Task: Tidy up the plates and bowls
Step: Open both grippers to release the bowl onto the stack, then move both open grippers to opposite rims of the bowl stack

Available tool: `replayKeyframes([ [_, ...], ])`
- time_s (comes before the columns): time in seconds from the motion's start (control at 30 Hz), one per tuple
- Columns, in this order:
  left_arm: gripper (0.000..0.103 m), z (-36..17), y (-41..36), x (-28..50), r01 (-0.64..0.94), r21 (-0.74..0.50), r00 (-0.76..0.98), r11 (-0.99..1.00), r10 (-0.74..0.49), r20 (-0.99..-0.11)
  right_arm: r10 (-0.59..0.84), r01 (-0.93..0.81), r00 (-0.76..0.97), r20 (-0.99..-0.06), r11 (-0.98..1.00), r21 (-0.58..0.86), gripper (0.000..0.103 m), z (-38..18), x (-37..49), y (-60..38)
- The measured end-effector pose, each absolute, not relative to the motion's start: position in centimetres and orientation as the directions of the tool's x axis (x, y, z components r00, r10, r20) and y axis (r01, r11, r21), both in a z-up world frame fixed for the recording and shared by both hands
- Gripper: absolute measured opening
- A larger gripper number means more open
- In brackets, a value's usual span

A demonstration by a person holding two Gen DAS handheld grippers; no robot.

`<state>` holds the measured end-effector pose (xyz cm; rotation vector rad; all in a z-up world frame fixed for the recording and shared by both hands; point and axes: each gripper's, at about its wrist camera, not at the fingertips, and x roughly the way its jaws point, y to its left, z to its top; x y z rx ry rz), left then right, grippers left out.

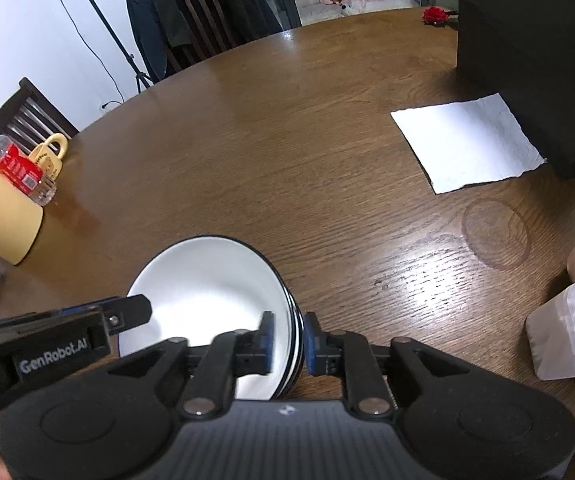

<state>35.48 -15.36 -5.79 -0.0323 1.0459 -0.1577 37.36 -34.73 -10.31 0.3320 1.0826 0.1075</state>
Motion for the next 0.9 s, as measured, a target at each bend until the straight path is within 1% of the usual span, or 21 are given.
replayKeyframes([
  [0.03,0.044,-5.6,-15.2,35.4,0.112,-0.102,0.496,0.988,-0.144,-0.856,0.253,0.073,0.473,-0.844,0.943,0.324,0.028,-10.2,37.3,-34.8],
  [0.1,0.051,-5.3,-14.8,35.4,0.105,-0.104,0.503,0.989,-0.143,-0.852,0.269,0.064,0.483,-0.834,0.939,0.339,0.041,-10.0,37.1,-35.1],
  [0.13,0.057,-5.1,-14.6,35.3,0.103,-0.106,0.508,0.989,-0.144,-0.849,0.274,0.06,0.486,-0.83,0.937,0.345,0.045,-9.9,36.9,-35.3],
  [0.2,0.065,-4.8,-14.3,35.1,0.102,-0.114,0.52,0.988,-0.15,-0.841,0.283,0.047,0.494,-0.822,0.935,0.35,0.064,-9.7,36.5,-35.6],
  [0.23,0.075,-4.6,-14.1,34.9,0.102,-0.118,0.527,0.988,-0.154,-0.836,0.284,0.042,0.497,-0.82,0.936,0.35,0.07,-9.6,36.3,-35.7],
  [0.27,0.086,-4.4,-13.8,34.7,0.102,-0.122,0.536,0.987,-0.158,-0.829,0.286,0.037,0.5,-0.817,0.936,0.35,0.081,-9.5,36.1,-35.9],
  [0.3,0.09,-4.3,-13.7,34.5,0.102,-0.122,0.544,0.987,-0.158,-0.824,0.291,0.031,0.504,-0.813,0.935,0.354,0.088,-9.4,35.9,-36.0],
  [0.37,0.1,-4.1,-13.4,34.0,0.106,-0.117,0.564,0.988,-0.156,-0.811,0.313,0.019,0.51,-0.802,0.927,0.374,0.09,-9.4,35.4,-36.4],
  [0.43,0.103,-4.0,-12.9,33.4,0.104,-0.126,0.586,0.987,-0.163,-0.794,0.317,0.009,0.516,-0.796,0.927,0.374,0.097,-9.4,34.9,-36.6],
  [0.47,0.103,-3.8,-12.7,33.0,0.102,-0.129,0.599,0.986,-0.165,-0.784,0.317,0.0,0.525,-0.79,0.928,0.372,0.103,-9.3,34.5,-36.8],
  [0.77,0.103,-2.4,-11.6,28.4,0.092,-0.108,0.745,0.99,-0.14,-0.652,0.311,-0.086,0.617,-0.723,0.94,0.331,0.103,-6.8,31.5,-36.5],
  [0.9,0.103,-1.9,-10.9,26.7,0.077,-0.108,0.764,0.991,-0.129,-0.633,0.294,-0.107,0.664,-0.688,0.947,0.302,0.103,-6.2,30.1,-36.2],
])
